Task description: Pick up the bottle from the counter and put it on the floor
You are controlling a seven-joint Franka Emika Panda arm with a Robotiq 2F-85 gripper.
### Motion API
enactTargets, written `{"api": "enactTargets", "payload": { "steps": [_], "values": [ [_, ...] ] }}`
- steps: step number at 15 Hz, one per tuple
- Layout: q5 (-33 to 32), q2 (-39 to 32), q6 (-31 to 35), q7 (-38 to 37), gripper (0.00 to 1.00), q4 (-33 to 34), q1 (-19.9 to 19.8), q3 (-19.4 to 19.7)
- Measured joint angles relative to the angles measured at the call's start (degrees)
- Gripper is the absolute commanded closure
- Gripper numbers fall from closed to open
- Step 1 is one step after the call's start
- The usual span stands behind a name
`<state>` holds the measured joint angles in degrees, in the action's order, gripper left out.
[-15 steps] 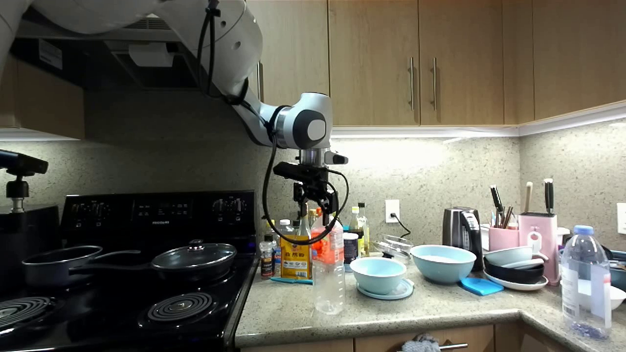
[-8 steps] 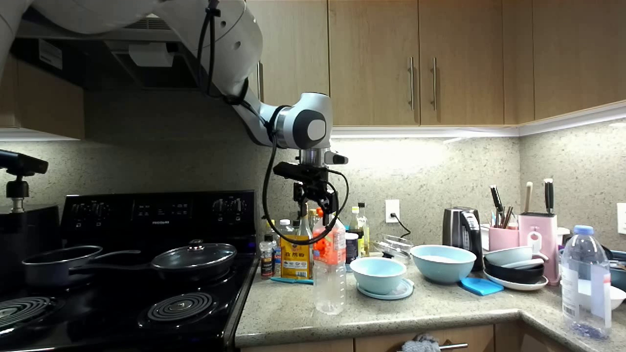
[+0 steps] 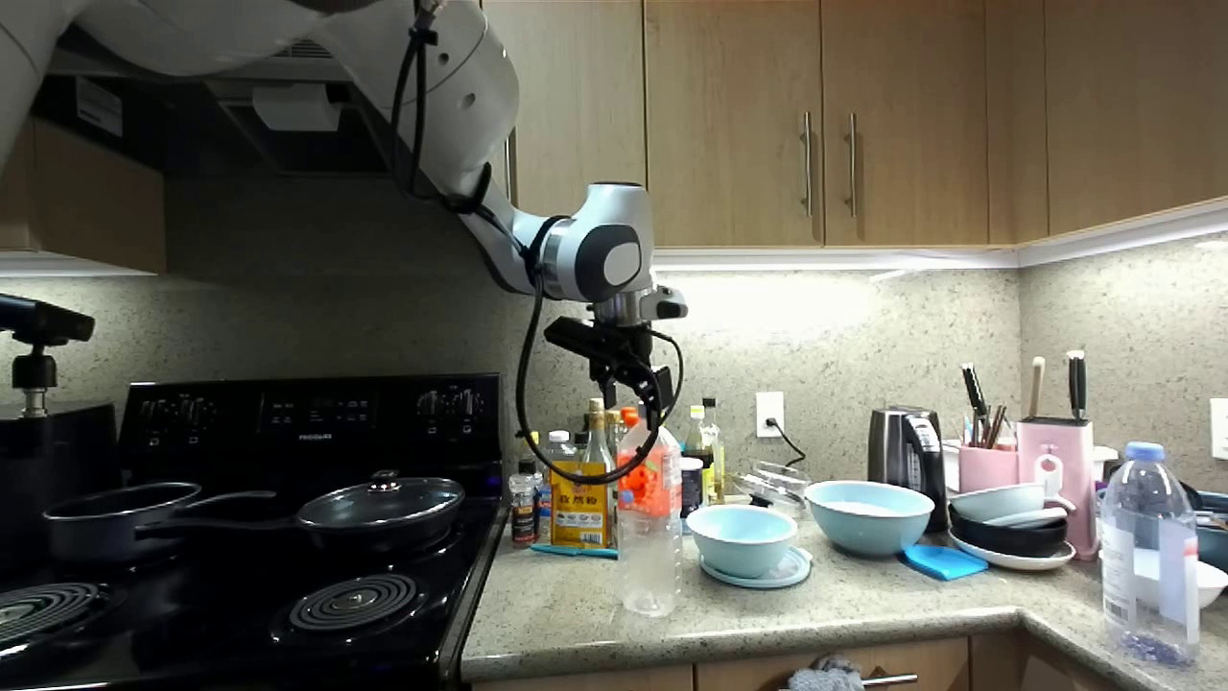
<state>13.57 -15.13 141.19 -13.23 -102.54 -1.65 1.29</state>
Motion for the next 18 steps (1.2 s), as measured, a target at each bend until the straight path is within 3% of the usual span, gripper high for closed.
{"api": "enactTargets", "payload": {
  "steps": [6, 13, 18],
  "values": [
    [-2.84, -1.01, 3.48, -2.0, 0.0, 0.0, 0.67, 0.89],
    [-9.56, -0.96, -1.37, -2.02, 0.0, 0.01, 0.78, 2.86],
    [-10.24, -0.97, -1.44, -2.03, 0.0, 0.01, 0.83, 3.18]
  ]
}}
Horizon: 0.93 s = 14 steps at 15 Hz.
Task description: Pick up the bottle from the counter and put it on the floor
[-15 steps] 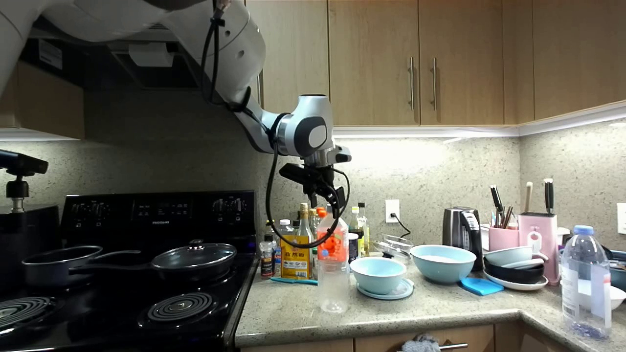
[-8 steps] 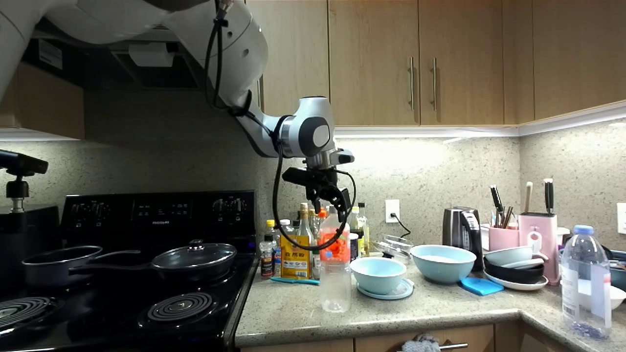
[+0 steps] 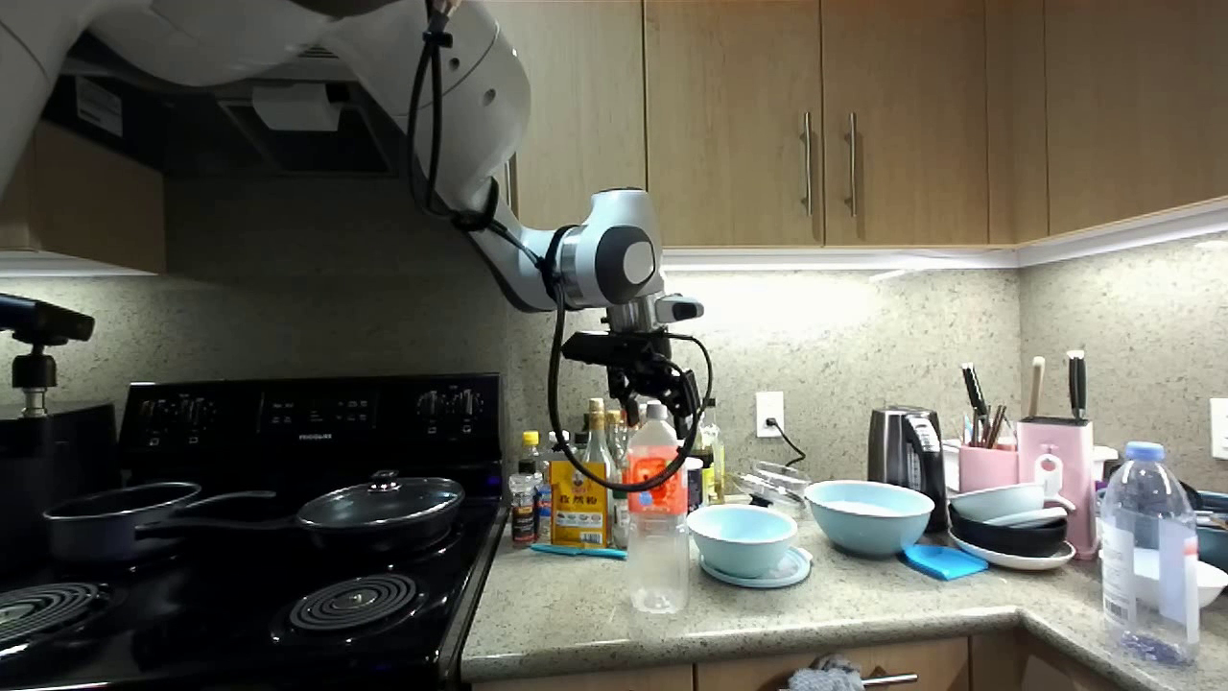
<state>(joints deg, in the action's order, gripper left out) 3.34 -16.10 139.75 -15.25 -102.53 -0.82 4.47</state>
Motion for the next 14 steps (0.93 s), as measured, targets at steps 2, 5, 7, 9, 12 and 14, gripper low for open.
{"api": "enactTargets", "payload": {
  "steps": [2, 5, 7, 9, 12, 14],
  "values": [
    [0.0, -0.08, -0.91, 0.0, 0.0, 0.12, 0.08, -0.03],
    [-2.08, -0.2, -6.01, -1.13, 0.0, 1.47, 0.61, 0.02],
    [-4.13, -0.4, -9.56, -2.47, 0.0, 2.88, 1.14, 0.1],
    [-4.69, -0.48, -10.89, -2.66, 0.0, 3.92, 1.62, 0.06],
    [-4.71, -0.49, -10.91, -2.66, 0.0, 5.05, 1.96, -0.7],
    [-4.71, -0.49, -10.91, -2.64, 0.0, 5.68, 2.04, -1.06]
  ]
}}
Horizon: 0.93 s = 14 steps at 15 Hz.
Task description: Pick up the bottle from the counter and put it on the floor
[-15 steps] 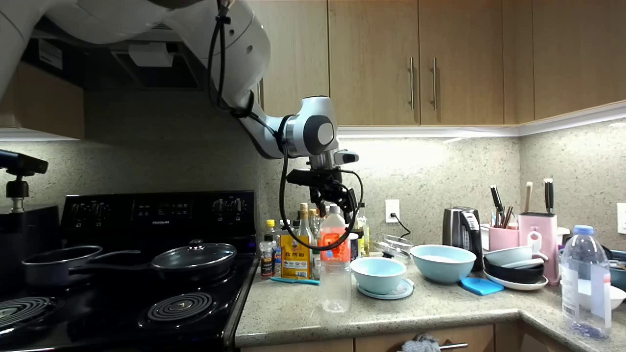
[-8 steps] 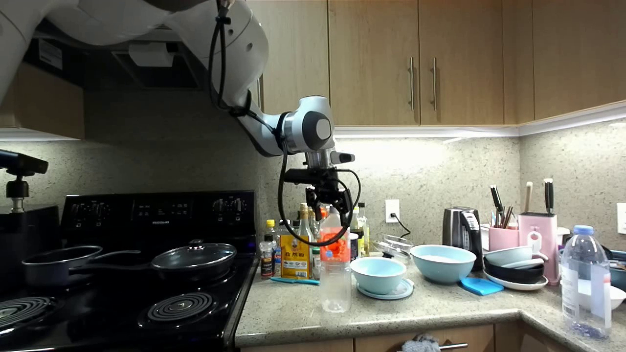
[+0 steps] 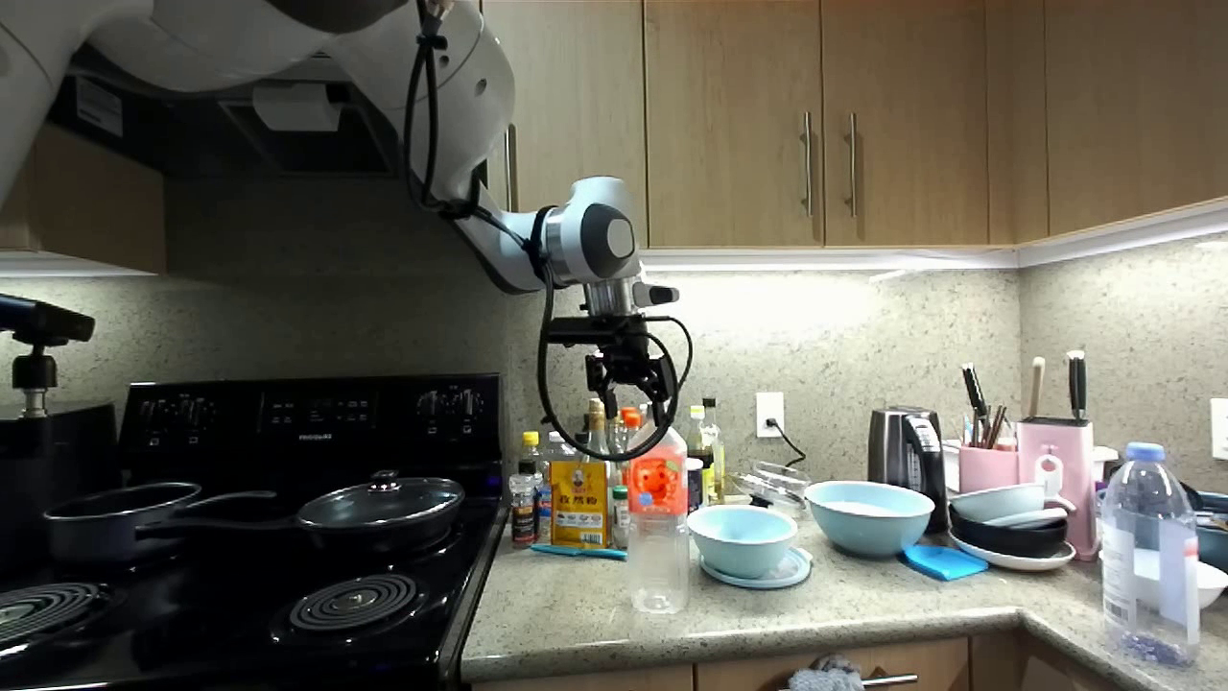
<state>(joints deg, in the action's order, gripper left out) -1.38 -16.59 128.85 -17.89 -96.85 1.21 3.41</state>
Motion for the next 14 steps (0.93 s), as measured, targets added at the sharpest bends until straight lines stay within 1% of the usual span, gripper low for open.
{"api": "enactTargets", "payload": {
  "steps": [7, 11, 14],
  "values": [
    [-0.04, -0.06, 0.44, 0.03, 0.0, 0.36, 0.01, -0.02],
    [-0.04, -0.72, 4.66, 0.02, 0.0, 0.37, -0.26, 0.27],
    [-0.03, -1.28, 6.35, 0.02, 0.0, 0.41, -0.3, 0.71]
  ]
}}
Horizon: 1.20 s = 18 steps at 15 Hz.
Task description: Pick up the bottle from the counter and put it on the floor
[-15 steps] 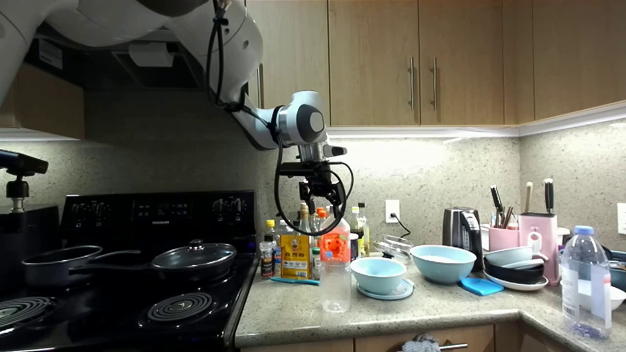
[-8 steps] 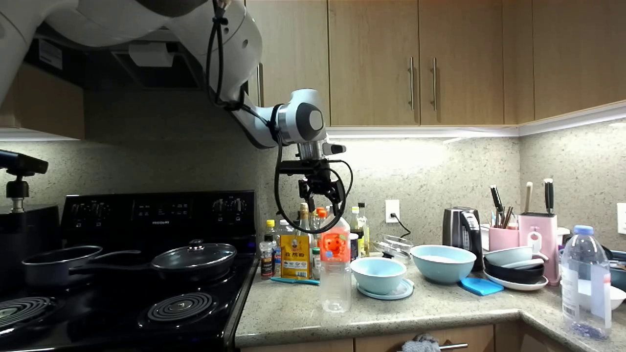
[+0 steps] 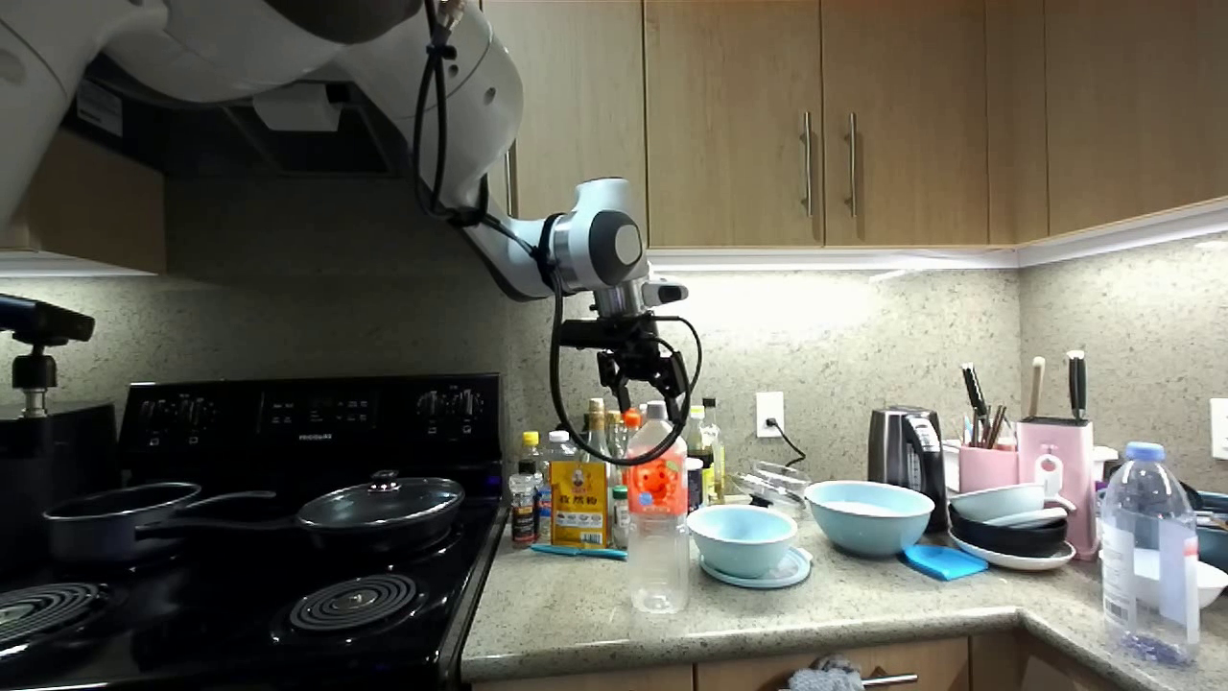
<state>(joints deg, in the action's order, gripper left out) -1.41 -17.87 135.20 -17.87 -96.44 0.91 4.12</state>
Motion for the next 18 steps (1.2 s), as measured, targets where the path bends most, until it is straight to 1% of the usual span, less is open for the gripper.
{"api": "enactTargets", "payload": {
  "steps": [5, 18],
  "values": [
    [0.0, -0.19, 0.7, -0.39, 0.0, 0.09, 0.01, 0.88],
    [0.0, -0.27, 0.62, -0.4, 0.0, 0.09, 0.03, 0.89]
  ]
}}
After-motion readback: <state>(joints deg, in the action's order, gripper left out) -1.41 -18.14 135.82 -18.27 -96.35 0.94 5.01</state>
